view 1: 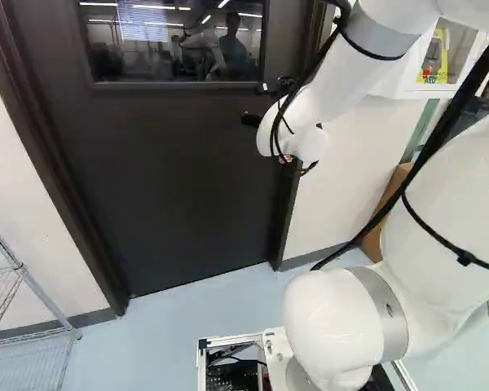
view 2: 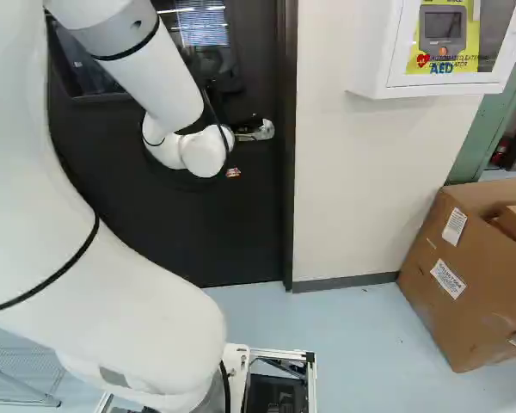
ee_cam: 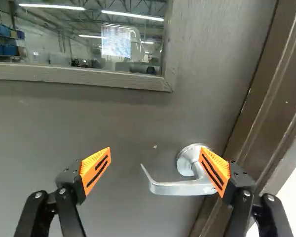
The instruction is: Open the door and move inside
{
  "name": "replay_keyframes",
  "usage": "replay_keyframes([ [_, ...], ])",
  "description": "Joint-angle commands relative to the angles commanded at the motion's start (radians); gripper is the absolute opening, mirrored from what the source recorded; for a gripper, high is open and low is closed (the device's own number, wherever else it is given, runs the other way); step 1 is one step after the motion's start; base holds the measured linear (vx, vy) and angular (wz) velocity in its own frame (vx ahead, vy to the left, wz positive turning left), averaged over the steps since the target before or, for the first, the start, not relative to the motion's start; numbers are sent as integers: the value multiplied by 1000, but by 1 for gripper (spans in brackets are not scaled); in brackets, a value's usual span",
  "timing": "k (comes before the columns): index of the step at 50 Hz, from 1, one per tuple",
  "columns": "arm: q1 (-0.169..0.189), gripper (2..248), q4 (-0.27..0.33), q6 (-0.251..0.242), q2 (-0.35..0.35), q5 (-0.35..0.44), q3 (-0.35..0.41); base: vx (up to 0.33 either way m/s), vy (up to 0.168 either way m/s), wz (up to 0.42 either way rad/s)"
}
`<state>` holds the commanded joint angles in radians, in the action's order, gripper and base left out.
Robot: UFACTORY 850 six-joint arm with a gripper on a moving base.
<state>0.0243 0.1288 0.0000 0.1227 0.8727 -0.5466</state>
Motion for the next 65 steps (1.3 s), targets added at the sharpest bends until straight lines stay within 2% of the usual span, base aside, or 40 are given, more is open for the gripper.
replay_keyframes([
  [65,-1,247,0,0,-159,0,-6,0,0,0],
])
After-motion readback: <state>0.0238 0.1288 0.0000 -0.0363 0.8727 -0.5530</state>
